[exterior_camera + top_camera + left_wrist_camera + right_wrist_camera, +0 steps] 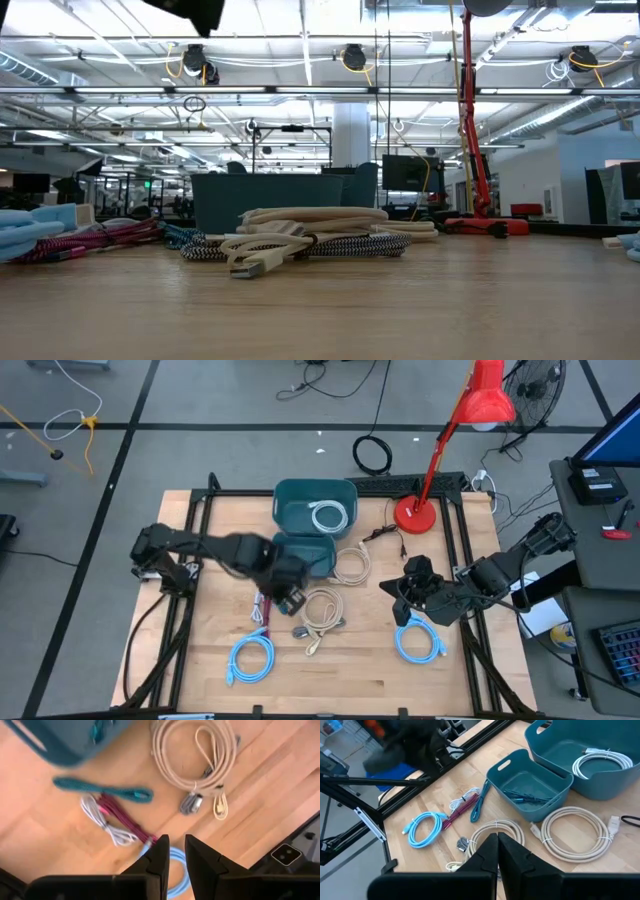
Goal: Pick & Place USB Port
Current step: Put the pink charger cable into the bottom blue bin
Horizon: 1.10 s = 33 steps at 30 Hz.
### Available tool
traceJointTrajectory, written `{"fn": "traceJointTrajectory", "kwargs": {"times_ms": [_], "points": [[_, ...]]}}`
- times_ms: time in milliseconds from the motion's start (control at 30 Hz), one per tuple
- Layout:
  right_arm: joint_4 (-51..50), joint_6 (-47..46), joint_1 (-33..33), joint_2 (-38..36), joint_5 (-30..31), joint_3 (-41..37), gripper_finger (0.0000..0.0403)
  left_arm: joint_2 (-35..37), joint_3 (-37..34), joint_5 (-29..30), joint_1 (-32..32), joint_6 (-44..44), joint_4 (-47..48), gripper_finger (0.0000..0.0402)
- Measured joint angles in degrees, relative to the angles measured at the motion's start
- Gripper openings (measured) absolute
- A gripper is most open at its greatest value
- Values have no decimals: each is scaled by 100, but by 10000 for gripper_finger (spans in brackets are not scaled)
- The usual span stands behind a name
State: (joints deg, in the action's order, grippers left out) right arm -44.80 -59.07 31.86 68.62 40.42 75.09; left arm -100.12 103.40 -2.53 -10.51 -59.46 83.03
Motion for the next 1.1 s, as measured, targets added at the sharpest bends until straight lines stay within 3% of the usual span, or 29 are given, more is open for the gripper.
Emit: {"fn": "traceJointTrajectory", "kwargs": {"times_ms": [367,633,800,967,1100], "points": [[0,75,0,0,0,0,0,9,-1865,-25,-495,-1302,-855,63],[151,83,0,0,0,0,0,7,-3181,-135,-419,-1763,-2355,68],[156,49,0,0,0,0,0,7,-3611,-34,-356,-1872,-2624,117],[257,41,0,0,0,0,0,7,-3628,69,-292,-1660,-2694,193],[403,135,0,0,2,0,0,7,-3628,174,-246,-1599,-2641,226]]}}
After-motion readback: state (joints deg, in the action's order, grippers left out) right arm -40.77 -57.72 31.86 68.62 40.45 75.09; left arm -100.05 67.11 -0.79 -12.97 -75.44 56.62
